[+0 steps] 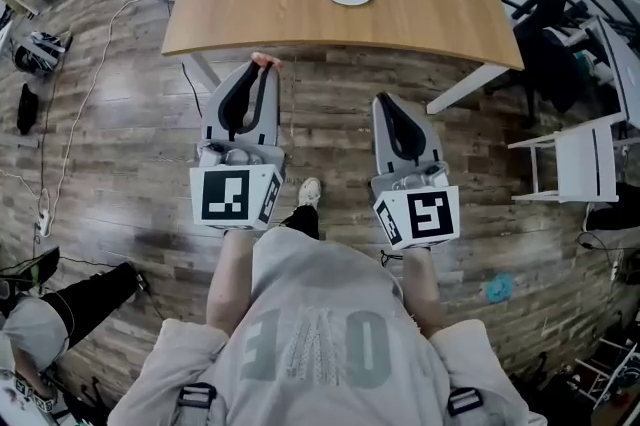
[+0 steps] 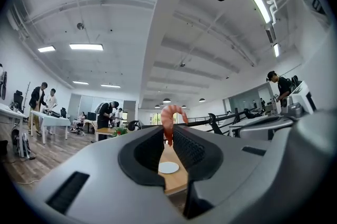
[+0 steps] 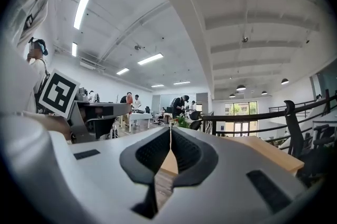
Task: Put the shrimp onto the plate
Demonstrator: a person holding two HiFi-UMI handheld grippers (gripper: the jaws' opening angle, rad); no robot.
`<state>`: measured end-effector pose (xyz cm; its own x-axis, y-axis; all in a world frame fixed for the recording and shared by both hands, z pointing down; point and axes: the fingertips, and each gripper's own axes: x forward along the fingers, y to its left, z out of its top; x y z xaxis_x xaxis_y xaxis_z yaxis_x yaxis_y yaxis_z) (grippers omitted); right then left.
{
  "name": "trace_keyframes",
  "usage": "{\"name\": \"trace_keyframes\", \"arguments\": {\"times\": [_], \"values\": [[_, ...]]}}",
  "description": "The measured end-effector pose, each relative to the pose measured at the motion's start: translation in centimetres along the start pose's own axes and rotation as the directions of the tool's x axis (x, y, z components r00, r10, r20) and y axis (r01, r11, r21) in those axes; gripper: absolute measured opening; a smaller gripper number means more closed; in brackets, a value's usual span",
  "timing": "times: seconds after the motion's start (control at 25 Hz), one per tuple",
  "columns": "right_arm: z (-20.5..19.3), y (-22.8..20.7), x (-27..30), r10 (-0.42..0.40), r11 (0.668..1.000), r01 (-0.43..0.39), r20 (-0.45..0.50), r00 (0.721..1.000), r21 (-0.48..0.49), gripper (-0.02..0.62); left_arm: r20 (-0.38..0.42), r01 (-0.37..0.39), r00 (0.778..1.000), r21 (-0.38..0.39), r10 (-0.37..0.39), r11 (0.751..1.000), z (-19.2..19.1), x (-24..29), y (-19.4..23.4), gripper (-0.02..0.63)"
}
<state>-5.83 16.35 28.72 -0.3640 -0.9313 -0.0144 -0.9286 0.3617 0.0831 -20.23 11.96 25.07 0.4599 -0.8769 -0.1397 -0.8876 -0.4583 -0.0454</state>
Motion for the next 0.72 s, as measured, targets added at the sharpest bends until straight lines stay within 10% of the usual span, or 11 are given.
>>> {"name": "trace_keyframes", "arguments": {"times": [0.72], "values": [[-2.5, -8.5, 14.7, -0.024, 0.999, 0.023, -0.053, 0.998, -0.022, 0.021, -0.033, 0.035, 0.999, -0.006, -0.036, 0.999, -4.3, 16.2, 5.1, 0.057]]}}
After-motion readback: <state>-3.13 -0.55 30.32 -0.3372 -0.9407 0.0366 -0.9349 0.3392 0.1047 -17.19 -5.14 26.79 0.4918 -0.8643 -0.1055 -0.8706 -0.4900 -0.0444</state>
